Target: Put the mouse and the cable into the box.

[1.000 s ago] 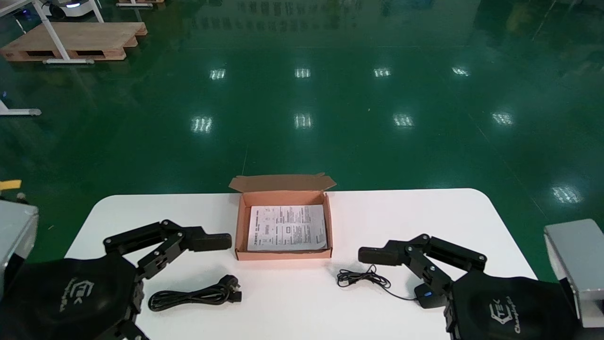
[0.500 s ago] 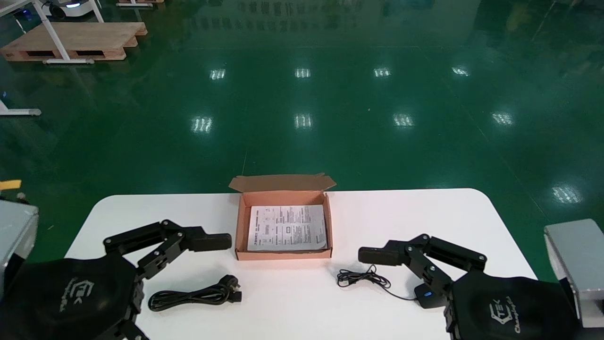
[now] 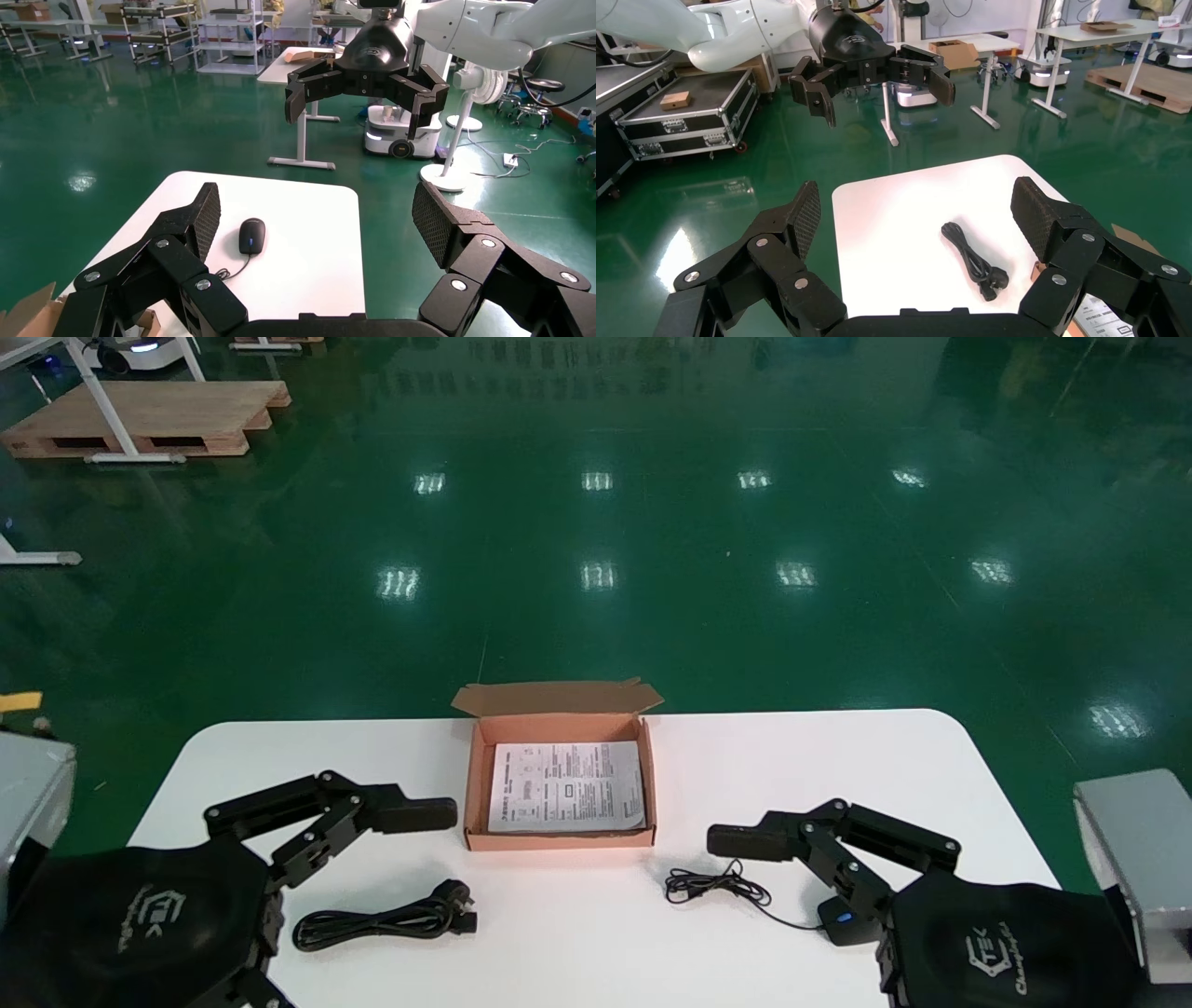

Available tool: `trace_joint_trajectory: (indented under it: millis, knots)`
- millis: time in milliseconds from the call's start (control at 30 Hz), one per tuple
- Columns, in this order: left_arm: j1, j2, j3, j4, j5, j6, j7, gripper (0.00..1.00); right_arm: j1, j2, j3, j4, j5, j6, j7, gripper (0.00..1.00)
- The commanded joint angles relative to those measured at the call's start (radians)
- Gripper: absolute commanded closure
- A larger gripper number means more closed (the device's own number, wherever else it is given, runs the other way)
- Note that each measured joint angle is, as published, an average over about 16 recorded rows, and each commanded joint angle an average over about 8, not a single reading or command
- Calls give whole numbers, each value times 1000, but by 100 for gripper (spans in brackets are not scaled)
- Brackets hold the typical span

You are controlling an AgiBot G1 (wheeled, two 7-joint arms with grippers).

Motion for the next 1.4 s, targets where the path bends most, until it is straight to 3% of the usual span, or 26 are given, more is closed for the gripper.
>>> trace_joint_trajectory:
  millis: [33,1400]
  knots:
    - [0,0,0,0,0,0,0,0,0,0,0,0,0,0,0,0]
    - [0,0,0,0,0,0,0,0,0,0,0,0,0,0,0,0]
